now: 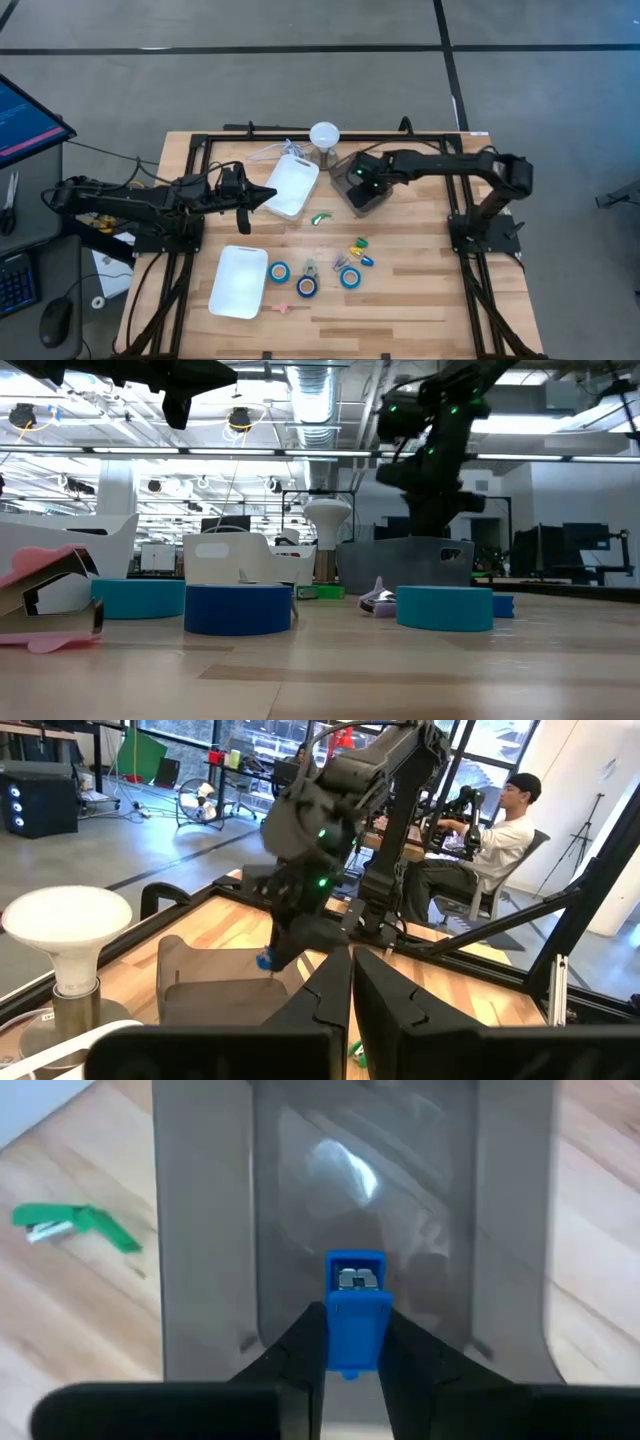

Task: Pick and place Stapler, Stapler remover, tape
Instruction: Put the right blue stapler into the black bin

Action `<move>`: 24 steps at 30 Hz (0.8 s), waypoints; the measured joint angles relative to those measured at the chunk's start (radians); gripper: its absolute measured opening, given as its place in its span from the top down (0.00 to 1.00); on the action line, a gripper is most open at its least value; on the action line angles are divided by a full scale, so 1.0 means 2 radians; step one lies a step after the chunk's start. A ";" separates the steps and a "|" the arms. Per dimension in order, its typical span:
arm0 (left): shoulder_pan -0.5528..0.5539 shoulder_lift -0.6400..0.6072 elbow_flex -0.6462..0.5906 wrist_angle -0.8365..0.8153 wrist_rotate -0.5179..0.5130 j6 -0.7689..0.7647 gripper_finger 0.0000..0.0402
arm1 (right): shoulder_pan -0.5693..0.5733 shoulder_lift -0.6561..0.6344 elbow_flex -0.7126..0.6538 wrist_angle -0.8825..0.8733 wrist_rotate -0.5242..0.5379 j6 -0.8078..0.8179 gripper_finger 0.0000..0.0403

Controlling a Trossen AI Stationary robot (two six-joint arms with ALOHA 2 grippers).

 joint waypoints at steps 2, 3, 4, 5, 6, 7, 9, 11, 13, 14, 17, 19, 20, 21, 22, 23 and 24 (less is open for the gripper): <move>0.000 0.000 0.000 0.000 0.000 0.000 0.98 | -0.005 0.017 0.009 -0.002 0.000 -0.014 0.85; 0.000 0.000 0.000 0.000 0.000 0.000 0.98 | -0.008 0.026 0.016 -0.002 0.001 -0.020 0.85; 0.000 0.000 0.000 0.000 0.000 0.000 0.98 | -0.011 0.035 0.023 0.002 0.003 -0.027 0.85; 0.000 0.000 0.000 0.000 0.000 0.000 0.98 | -0.014 0.042 0.028 0.002 0.003 -0.035 0.85; 0.000 0.000 0.000 0.000 0.000 0.000 0.98 | -0.016 0.049 0.033 -0.001 0.004 -0.041 0.85; 0.000 0.000 0.000 0.000 0.000 0.000 0.98 | -0.019 0.057 0.040 0.000 0.005 -0.047 0.85; 0.000 0.000 0.000 0.000 0.000 0.000 0.98 | -0.024 0.073 0.050 0.002 0.005 -0.056 0.85; 0.000 0.000 0.000 0.000 0.000 0.000 0.98 | -0.028 0.087 0.057 -0.002 0.005 -0.066 0.84; 0.000 0.000 0.000 0.000 0.000 0.001 0.98 | -0.030 0.098 0.064 0.003 0.005 -0.075 0.84; 0.000 0.000 0.000 0.000 0.000 0.001 0.98 | -0.030 0.103 0.066 0.000 0.005 -0.078 0.84; 0.000 0.000 0.000 0.000 0.000 0.001 0.98 | -0.031 0.112 0.071 0.002 0.005 -0.079 0.84; 0.000 0.000 0.000 0.000 0.000 0.000 0.98 | -0.032 0.112 0.071 0.001 0.005 -0.083 0.84; 0.000 0.000 0.000 0.000 0.000 0.000 0.98 | -0.032 0.112 0.072 0.001 0.005 -0.086 0.84; 0.000 0.000 0.000 0.000 0.000 0.000 0.98 | -0.032 0.112 0.072 0.001 0.005 -0.088 0.84; 0.000 0.000 0.000 0.000 0.000 0.000 0.98 | -0.033 0.112 0.072 0.001 0.005 -0.091 0.84; 0.000 0.000 0.000 0.000 0.000 0.000 0.98 | -0.033 0.112 0.072 0.001 0.005 -0.092 0.84; 0.000 0.000 0.000 0.000 0.000 0.000 0.98 | -0.034 0.112 0.072 0.000 0.005 -0.092 0.84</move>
